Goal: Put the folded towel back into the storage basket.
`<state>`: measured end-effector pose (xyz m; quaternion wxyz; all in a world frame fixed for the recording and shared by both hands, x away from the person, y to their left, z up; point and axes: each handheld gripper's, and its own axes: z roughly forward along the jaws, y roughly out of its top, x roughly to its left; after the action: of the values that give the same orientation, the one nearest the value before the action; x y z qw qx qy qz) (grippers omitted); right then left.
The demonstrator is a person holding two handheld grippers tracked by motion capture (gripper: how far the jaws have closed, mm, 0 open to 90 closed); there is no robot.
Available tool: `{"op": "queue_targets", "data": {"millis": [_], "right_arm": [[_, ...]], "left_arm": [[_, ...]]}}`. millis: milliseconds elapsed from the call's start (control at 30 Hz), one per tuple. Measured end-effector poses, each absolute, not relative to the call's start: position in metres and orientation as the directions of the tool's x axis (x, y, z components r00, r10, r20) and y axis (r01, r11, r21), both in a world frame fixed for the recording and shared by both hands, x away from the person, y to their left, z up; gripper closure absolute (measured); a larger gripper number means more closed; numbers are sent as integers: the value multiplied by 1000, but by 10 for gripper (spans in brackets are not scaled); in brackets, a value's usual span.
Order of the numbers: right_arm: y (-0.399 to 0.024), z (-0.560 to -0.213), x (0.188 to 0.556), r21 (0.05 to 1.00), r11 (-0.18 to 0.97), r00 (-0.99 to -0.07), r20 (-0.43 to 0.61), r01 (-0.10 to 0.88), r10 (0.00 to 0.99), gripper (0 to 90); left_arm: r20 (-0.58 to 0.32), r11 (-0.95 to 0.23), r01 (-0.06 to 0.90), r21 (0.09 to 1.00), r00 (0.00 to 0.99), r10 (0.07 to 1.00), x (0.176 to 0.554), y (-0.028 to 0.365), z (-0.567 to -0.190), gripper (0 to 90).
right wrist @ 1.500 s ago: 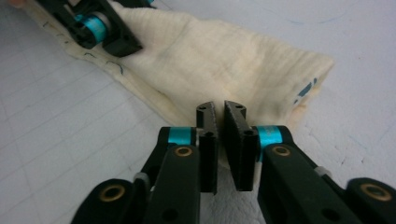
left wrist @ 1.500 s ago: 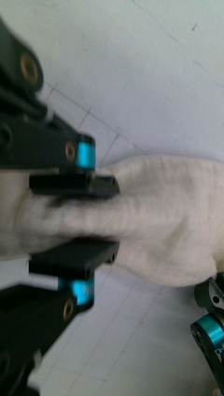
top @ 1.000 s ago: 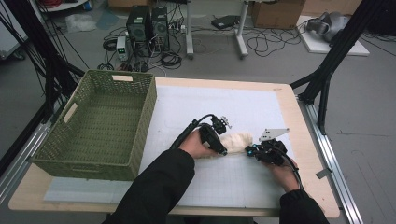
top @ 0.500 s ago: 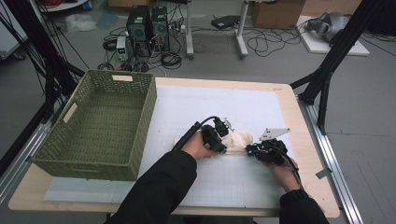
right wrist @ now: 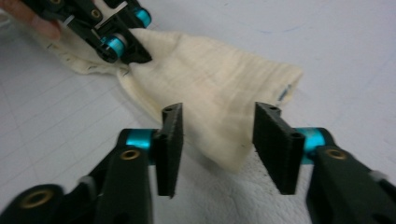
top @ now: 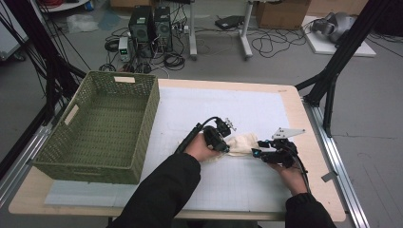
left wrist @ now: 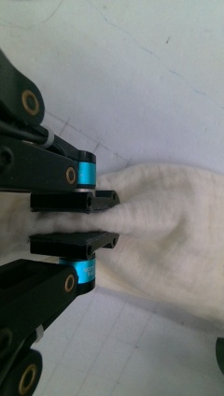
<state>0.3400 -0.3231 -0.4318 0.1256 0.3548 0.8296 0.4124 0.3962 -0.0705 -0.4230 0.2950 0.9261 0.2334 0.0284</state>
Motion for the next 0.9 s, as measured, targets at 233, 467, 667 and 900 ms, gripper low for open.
{"op": "queue_targets", "data": {"millis": [233,467,667,900], "right_arm": [[-343,-428,331,791,332,-672,131,514,729,327],[-356,-425,325,812,284,-646,143,510,750,270],[-356,-424,323,815,274,-644,152,510,750,238],[-355,-424,323,813,275,-643,151,512,751,220]], "left_arm": [[-138,-686,458,565,873,468,399,-65,-423,819],[-181,-657,489,573,858,481,397,-57,-419,819],[-216,-624,513,589,844,490,395,-48,-414,820],[-261,-566,553,612,816,516,396,-36,-410,820]]}}
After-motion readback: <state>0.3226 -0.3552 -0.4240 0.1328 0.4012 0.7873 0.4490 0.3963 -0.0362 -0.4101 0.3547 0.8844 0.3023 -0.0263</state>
